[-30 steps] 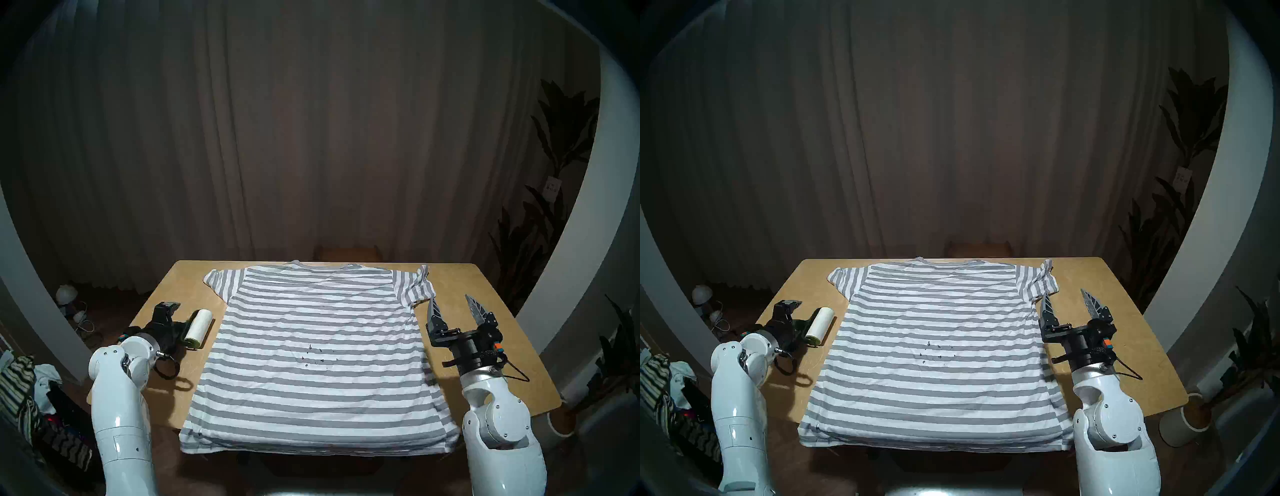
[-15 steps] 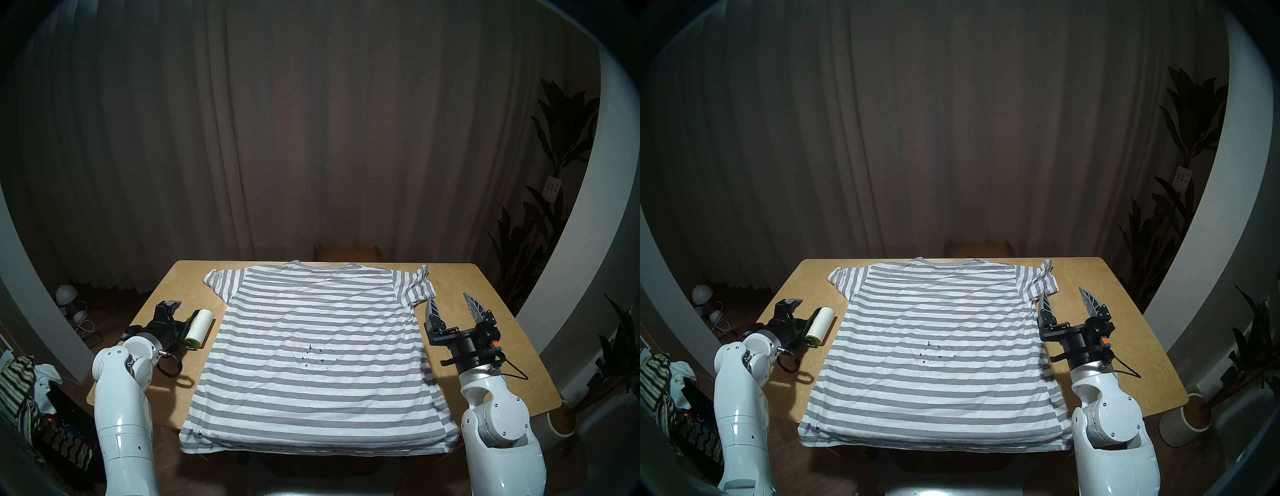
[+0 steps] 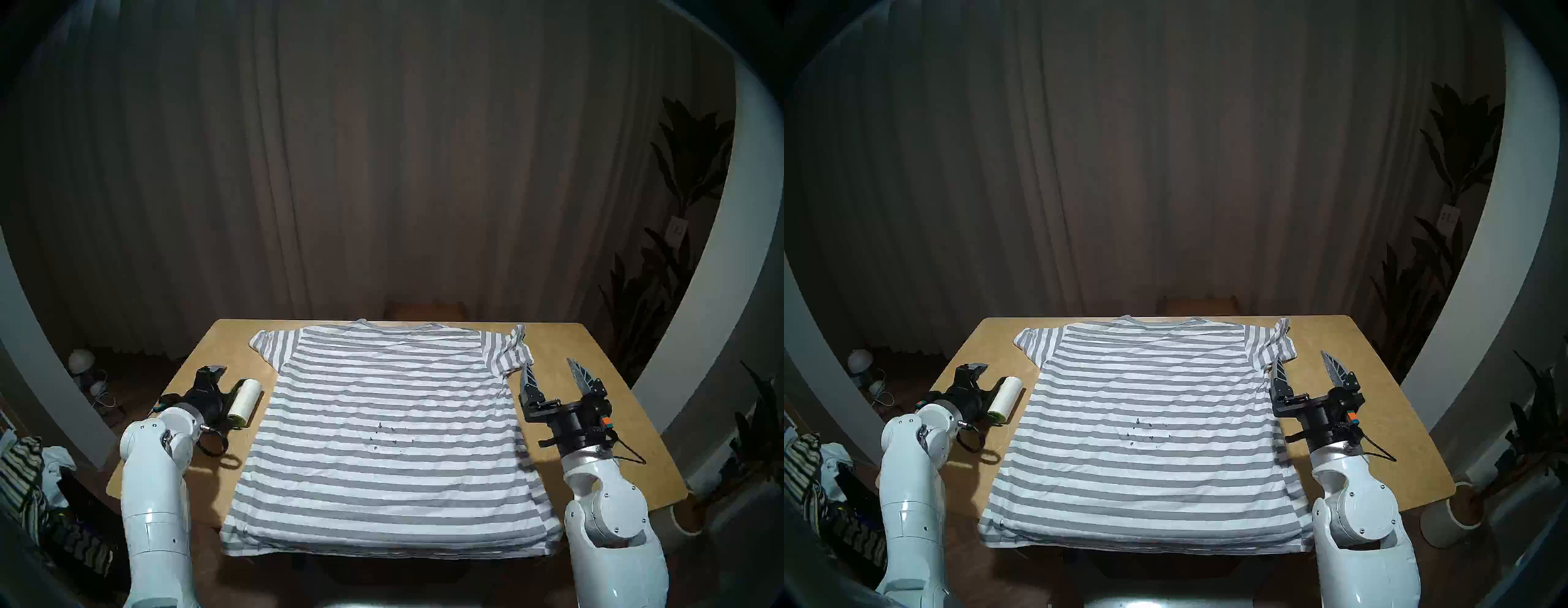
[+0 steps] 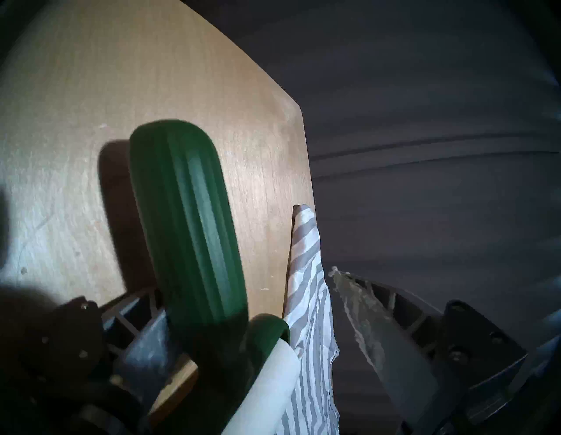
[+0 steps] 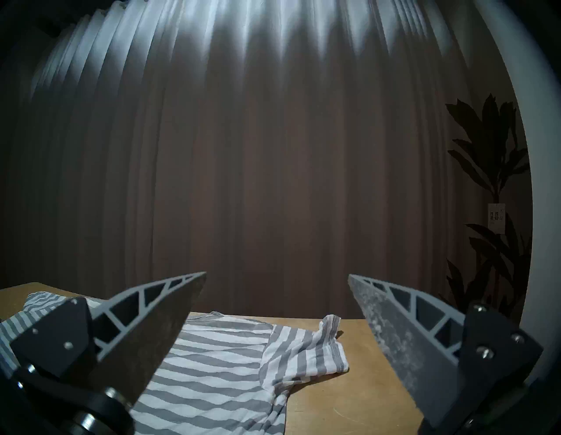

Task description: Use the fur roller to clean a top

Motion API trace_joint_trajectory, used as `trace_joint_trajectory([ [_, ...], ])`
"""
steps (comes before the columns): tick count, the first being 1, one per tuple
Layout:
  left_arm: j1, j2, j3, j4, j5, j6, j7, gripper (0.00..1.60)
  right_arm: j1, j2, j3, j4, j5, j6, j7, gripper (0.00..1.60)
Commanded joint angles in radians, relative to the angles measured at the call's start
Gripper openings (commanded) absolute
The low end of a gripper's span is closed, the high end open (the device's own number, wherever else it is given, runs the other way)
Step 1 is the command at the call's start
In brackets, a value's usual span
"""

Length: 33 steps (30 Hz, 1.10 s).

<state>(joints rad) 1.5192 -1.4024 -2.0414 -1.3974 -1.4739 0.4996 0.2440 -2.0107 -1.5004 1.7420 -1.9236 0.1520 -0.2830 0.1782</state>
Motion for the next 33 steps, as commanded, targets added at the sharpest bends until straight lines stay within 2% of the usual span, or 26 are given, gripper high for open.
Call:
trace_joint_trajectory([
  [1,0.028,-0.013,0.018,0.069,0.016,0.003,0.013,1.60,0.015,-0.002,0.000,-0.012,0.003,-0.008,-0.002,1.60],
  [8,0.025,-0.011,0.020,0.075,0.019,0.000,0.009,1.60,0.021,0.000,0.000,-0.005,0.004,-0.008,-0.001,1.60],
  [10,0.021,-0.011,0.022,0.080,0.020,-0.002,0.007,1.44,0.021,0.001,0.000,-0.004,0.004,-0.008,0.000,1.60],
  [15,0.014,-0.013,0.025,0.083,0.025,-0.005,0.003,1.27,0.028,0.000,-0.001,-0.007,0.004,-0.002,-0.003,1.60],
  [16,0.014,-0.013,0.026,0.083,0.026,-0.006,0.004,1.09,0.029,0.000,-0.001,-0.008,0.004,-0.002,-0.003,1.60],
  [17,0.013,-0.013,0.026,0.082,0.028,-0.007,0.008,0.80,0.029,-0.001,-0.001,-0.008,0.004,-0.002,-0.004,1.60],
  [18,0.013,-0.013,0.027,0.081,0.030,-0.008,0.009,0.58,0.029,-0.001,-0.001,-0.008,0.004,-0.001,-0.005,1.60],
  [20,0.013,-0.014,0.027,0.081,0.031,-0.008,0.010,0.26,0.030,0.000,0.000,-0.007,0.005,-0.002,-0.004,1.60],
  [23,0.015,-0.014,0.024,0.079,0.032,-0.011,0.008,0.08,0.030,0.001,0.002,-0.003,0.007,-0.002,-0.004,1.60],
  [26,0.017,-0.014,0.024,0.078,0.033,-0.014,0.009,0.00,0.031,0.002,0.002,-0.001,0.009,-0.003,-0.003,1.60],
  [33,0.032,-0.020,0.023,0.044,0.035,-0.022,-0.003,0.00,0.035,-0.002,0.003,-0.002,0.015,-0.001,-0.008,1.60],
])
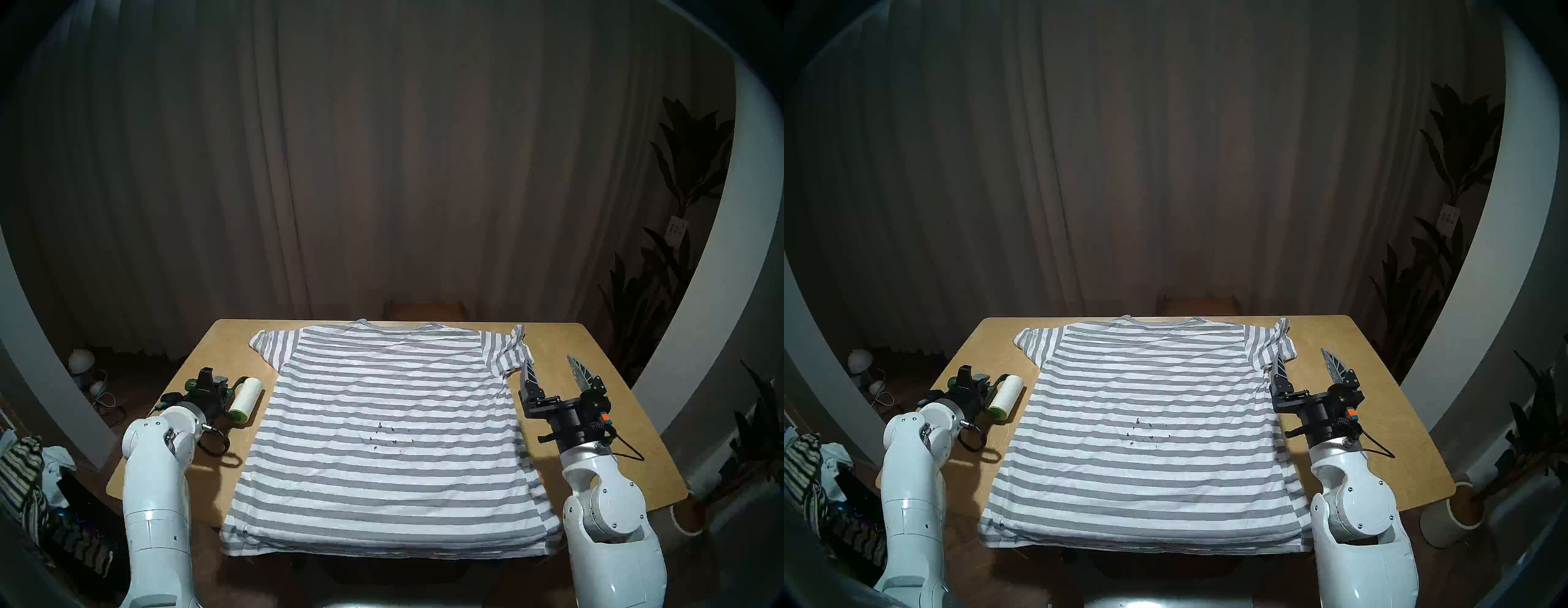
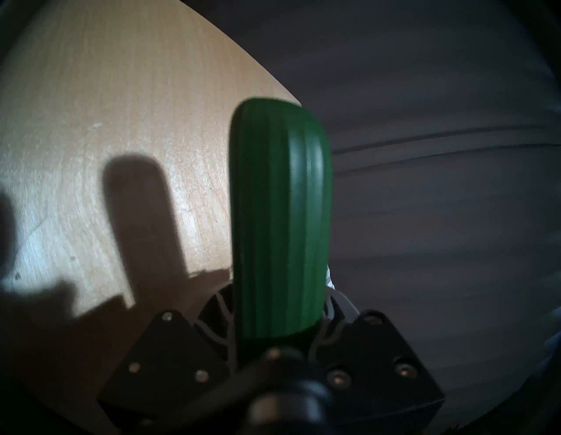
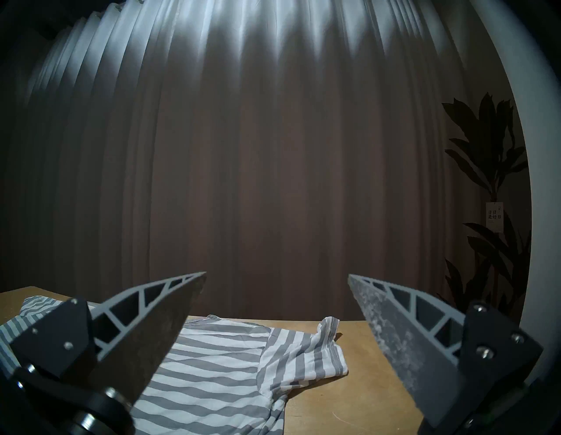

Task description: Use the fur roller to clean a top

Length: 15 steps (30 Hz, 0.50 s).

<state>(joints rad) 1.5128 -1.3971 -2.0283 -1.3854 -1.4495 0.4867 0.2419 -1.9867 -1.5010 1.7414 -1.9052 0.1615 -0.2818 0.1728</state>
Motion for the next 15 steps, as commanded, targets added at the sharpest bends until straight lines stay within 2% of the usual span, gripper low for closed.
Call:
trace_joint_trajectory([
  [1,0.042,-0.030,0.007,0.022,0.009,-0.014,-0.003,0.00,0.011,-0.001,0.004,-0.021,0.006,-0.002,-0.003,1.60],
  [7,0.067,-0.055,-0.015,-0.075,-0.017,-0.026,-0.005,0.00,0.020,0.001,0.017,-0.013,0.025,0.004,-0.006,1.60],
  [9,0.080,-0.068,-0.028,-0.144,-0.034,-0.022,-0.005,0.00,0.026,0.006,0.024,-0.005,0.030,0.004,-0.004,1.60],
  [11,0.078,-0.067,-0.032,-0.162,-0.054,-0.006,-0.030,0.00,0.029,0.008,0.028,0.003,0.033,0.006,-0.004,1.60],
  [12,0.092,-0.073,-0.035,-0.202,-0.063,0.000,-0.032,0.00,0.031,0.009,0.029,0.008,0.034,0.007,-0.004,1.60],
  [13,0.075,-0.060,-0.032,-0.174,-0.067,0.007,-0.060,0.00,0.032,0.009,0.029,0.012,0.035,0.009,-0.004,1.60],
  [15,0.086,-0.063,-0.038,-0.212,-0.079,0.016,-0.080,0.00,0.034,0.010,0.027,0.020,0.037,0.011,-0.002,1.60],
])
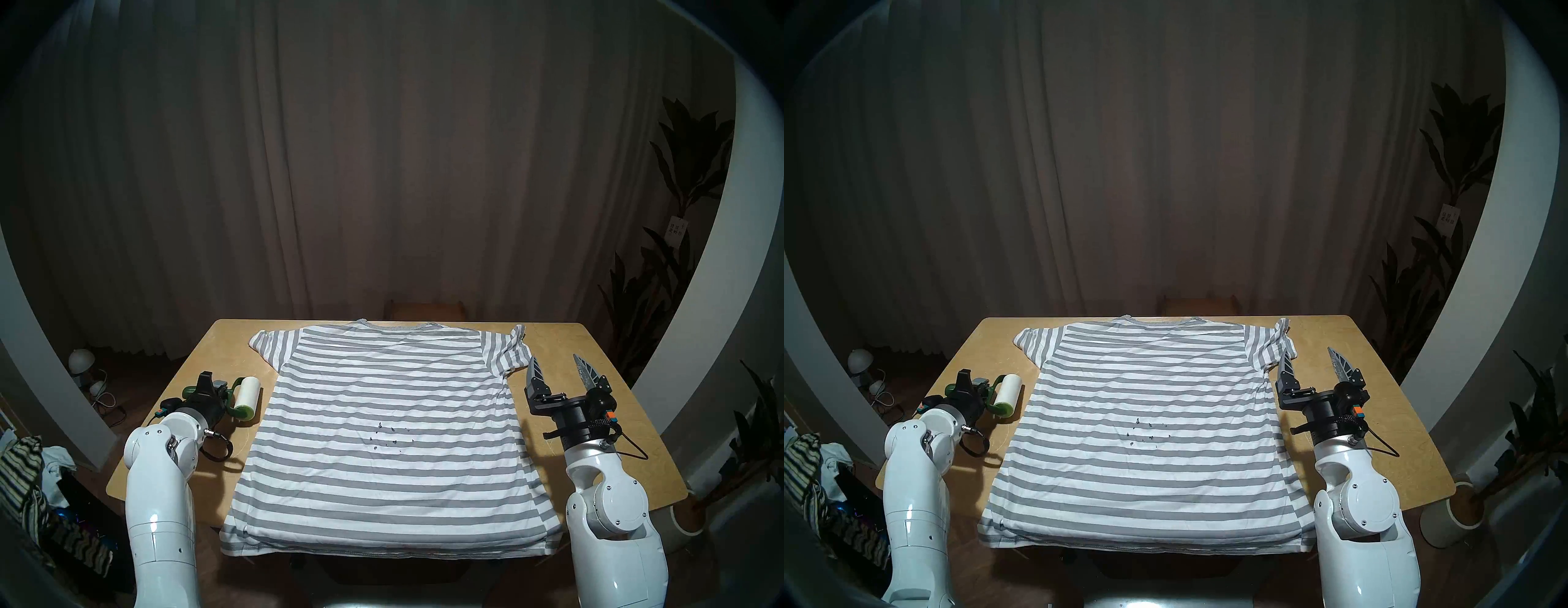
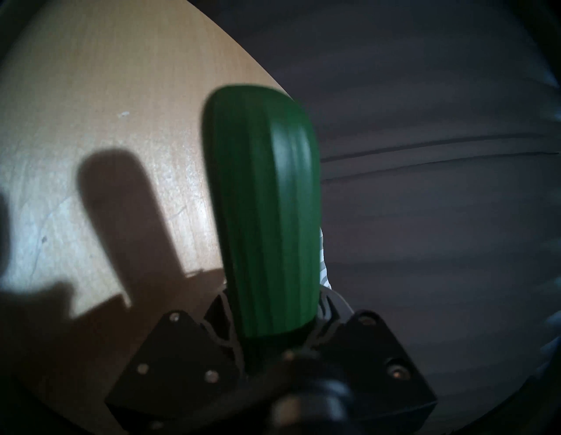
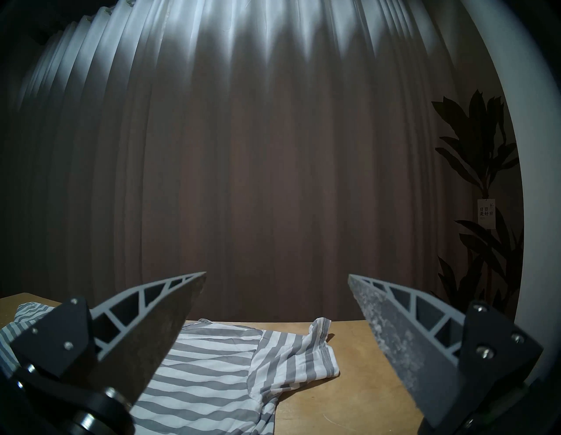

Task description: Use the fur roller to clean a top

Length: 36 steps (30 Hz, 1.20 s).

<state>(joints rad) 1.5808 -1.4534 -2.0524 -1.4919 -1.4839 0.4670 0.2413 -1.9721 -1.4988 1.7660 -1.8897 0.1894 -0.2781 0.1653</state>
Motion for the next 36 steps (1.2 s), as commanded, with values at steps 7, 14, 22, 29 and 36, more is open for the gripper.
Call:
trace_joint_trajectory([
  [7,0.021,0.016,-0.022,-0.169,-0.049,0.057,-0.167,0.00,0.018,0.010,-0.004,0.029,0.010,0.005,0.009,1.60],
  [14,0.084,0.018,-0.032,-0.249,-0.068,0.108,-0.262,0.00,0.009,0.009,-0.008,0.050,0.015,0.002,0.015,1.60],
  [22,0.214,0.024,0.010,-0.356,0.068,0.087,-0.418,0.00,-0.027,0.026,-0.002,0.034,0.004,-0.010,0.031,1.60],
  [29,0.265,0.013,0.039,-0.381,0.168,0.022,-0.494,0.00,-0.080,0.050,0.000,0.008,-0.041,-0.038,0.050,1.60],
  [36,0.284,-0.012,0.068,-0.400,0.222,-0.043,-0.559,0.00,-0.082,0.074,0.016,0.041,-0.083,-0.022,0.057,1.60],
])
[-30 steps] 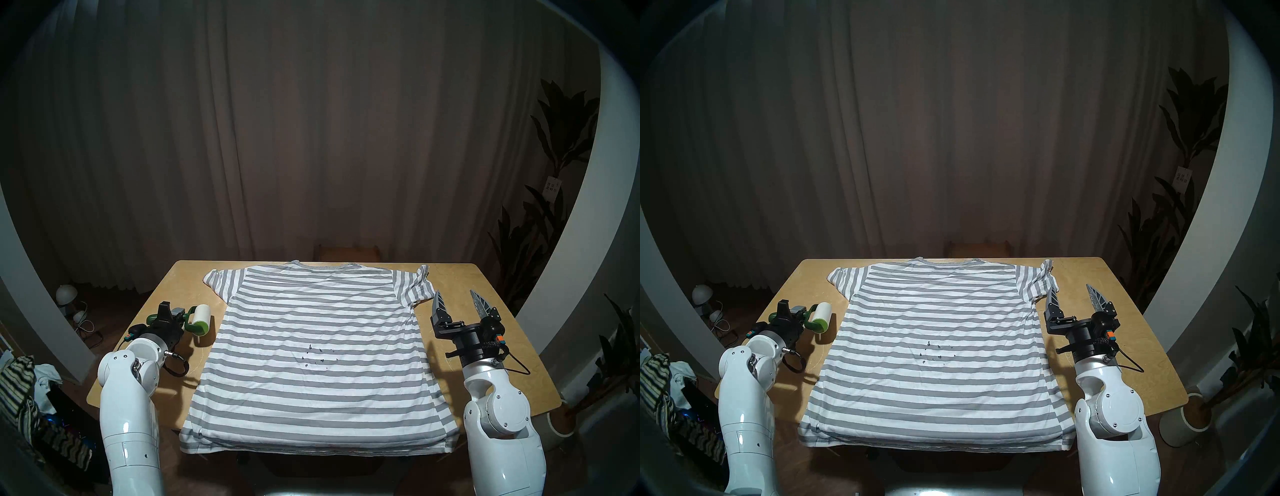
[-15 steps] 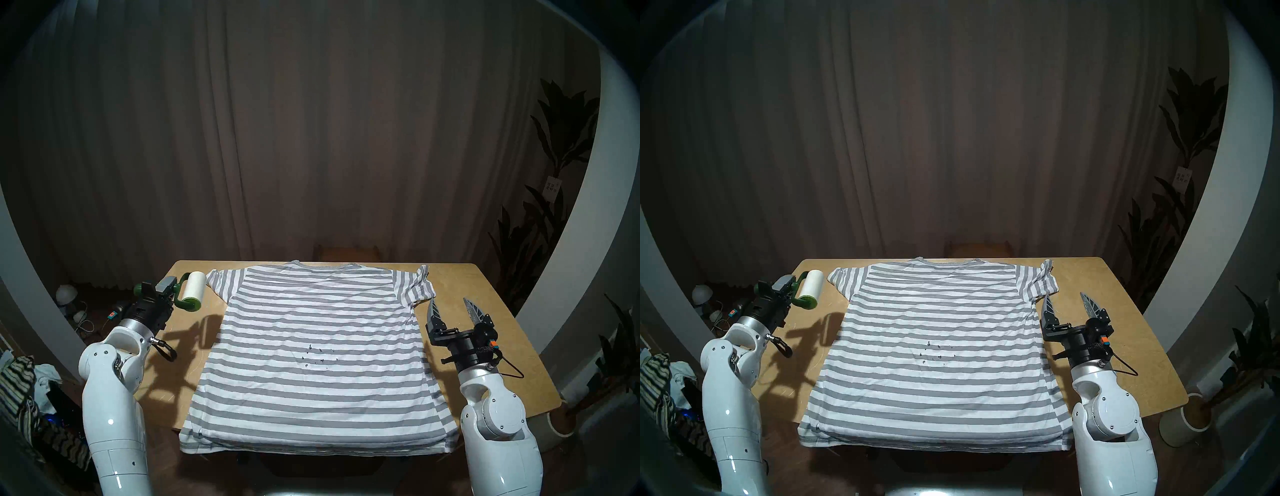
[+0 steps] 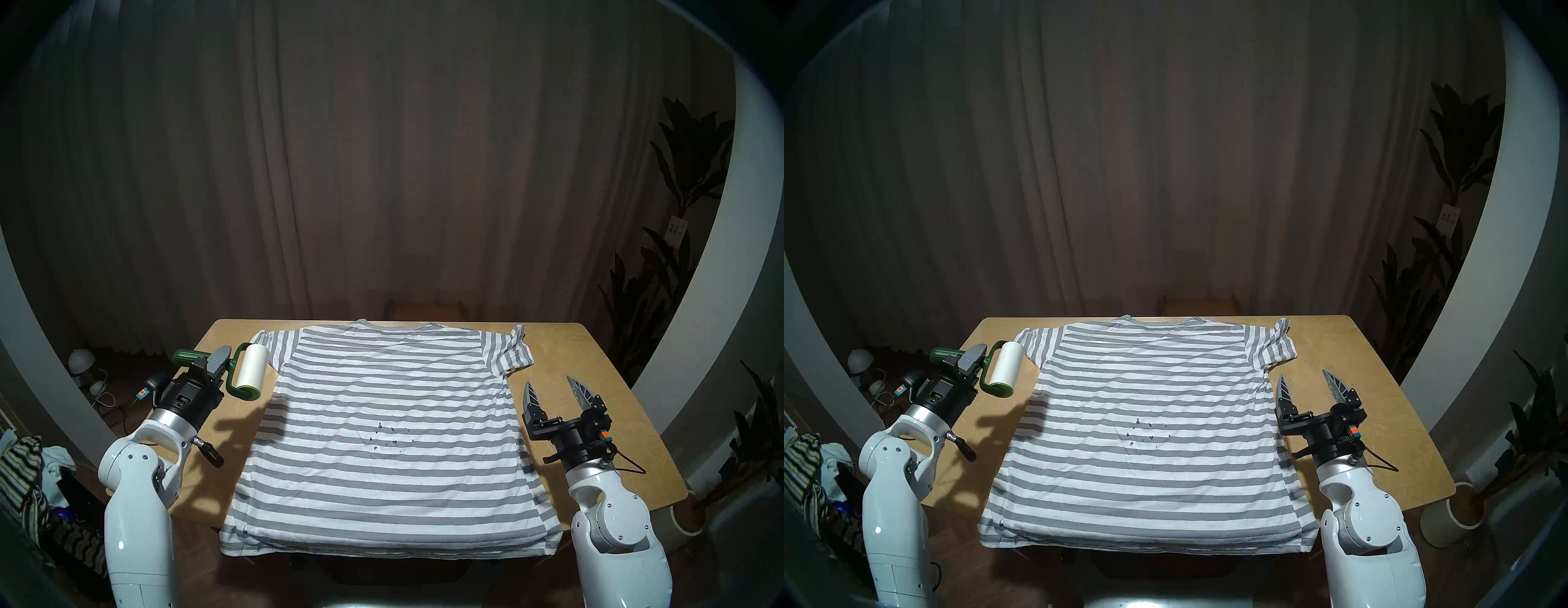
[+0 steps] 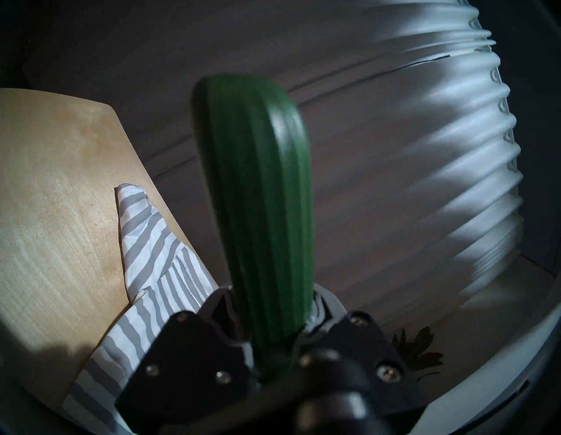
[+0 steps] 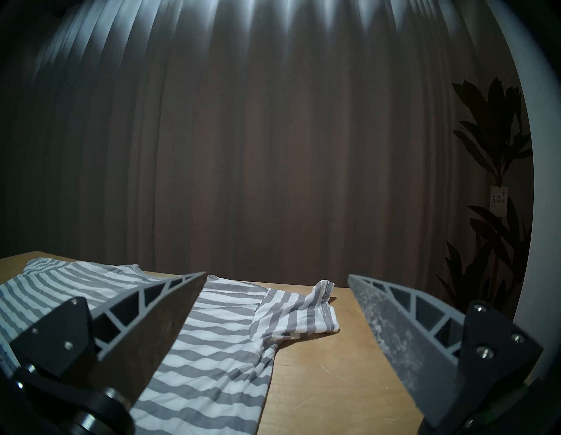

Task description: Use the fur roller to clean a top

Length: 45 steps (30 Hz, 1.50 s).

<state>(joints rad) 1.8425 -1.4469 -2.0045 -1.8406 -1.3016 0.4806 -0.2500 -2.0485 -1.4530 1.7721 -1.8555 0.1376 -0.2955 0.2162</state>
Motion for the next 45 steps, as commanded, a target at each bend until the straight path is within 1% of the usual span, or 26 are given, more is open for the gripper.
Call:
trace_joint_trajectory([
  [1,0.022,-0.023,0.026,-0.054,0.044,-0.060,-0.069,0.00,0.006,0.033,0.011,0.022,-0.032,-0.004,0.010,1.60],
  [2,0.022,-0.027,0.033,-0.057,0.050,-0.065,-0.068,0.00,0.017,0.035,0.011,0.037,-0.036,-0.004,0.011,1.60],
  [4,0.025,-0.029,0.060,-0.070,0.074,-0.067,-0.050,0.00,0.049,0.048,0.012,0.063,-0.026,0.040,0.020,1.60],
  [7,0.026,-0.037,0.097,-0.090,0.114,-0.077,-0.021,0.00,0.087,0.072,0.009,0.088,-0.022,0.083,0.043,1.60],
  [8,0.025,-0.047,0.107,-0.097,0.117,-0.075,0.001,0.00,0.102,0.082,0.006,0.105,-0.022,0.093,0.053,1.60],
  [10,0.025,-0.053,0.128,-0.107,0.144,-0.093,0.001,0.00,0.121,0.092,0.000,0.125,-0.009,0.099,0.063,1.60],
  [15,0.028,-0.054,0.169,-0.128,0.178,-0.102,-0.003,0.00,0.178,0.098,-0.004,0.165,-0.002,0.119,0.088,1.60],
  [17,0.032,-0.059,0.183,-0.135,0.186,-0.105,-0.003,0.00,0.190,0.103,-0.004,0.179,0.010,0.131,0.098,1.60],
  [19,0.041,-0.057,0.203,-0.144,0.212,-0.114,-0.004,0.00,0.200,0.114,-0.006,0.195,0.006,0.135,0.106,1.60],
  [20,0.045,-0.057,0.213,-0.147,0.219,-0.110,0.002,0.00,0.202,0.116,-0.008,0.198,0.005,0.151,0.108,1.60],
  [26,0.065,-0.080,0.269,-0.167,0.290,-0.135,0.044,0.00,0.215,0.126,-0.023,0.244,-0.016,0.136,0.113,1.60],
  [29,0.066,-0.096,0.293,-0.176,0.314,-0.145,0.071,0.00,0.216,0.127,-0.028,0.249,-0.019,0.134,0.113,1.60],
  [30,0.066,-0.092,0.305,-0.177,0.336,-0.154,0.075,0.00,0.215,0.132,-0.032,0.247,-0.030,0.137,0.112,1.60],
  [33,0.062,-0.106,0.325,-0.179,0.348,-0.164,0.096,0.00,0.215,0.133,-0.037,0.249,-0.035,0.136,0.115,1.60],
  [35,0.058,-0.096,0.348,-0.174,0.369,-0.171,0.083,0.00,0.208,0.137,-0.039,0.241,-0.040,0.140,0.119,1.60],
  [36,0.054,-0.092,0.360,-0.164,0.361,-0.163,0.065,0.00,0.200,0.141,-0.039,0.230,-0.049,0.143,0.117,1.60],
  [40,0.053,-0.092,0.409,-0.146,0.401,-0.183,0.059,0.00,0.176,0.152,-0.031,0.203,-0.056,0.161,0.124,1.60],
  [45,0.072,-0.120,0.446,-0.128,0.418,-0.201,0.077,0.00,0.146,0.166,-0.017,0.184,-0.074,0.168,0.128,1.60],
])
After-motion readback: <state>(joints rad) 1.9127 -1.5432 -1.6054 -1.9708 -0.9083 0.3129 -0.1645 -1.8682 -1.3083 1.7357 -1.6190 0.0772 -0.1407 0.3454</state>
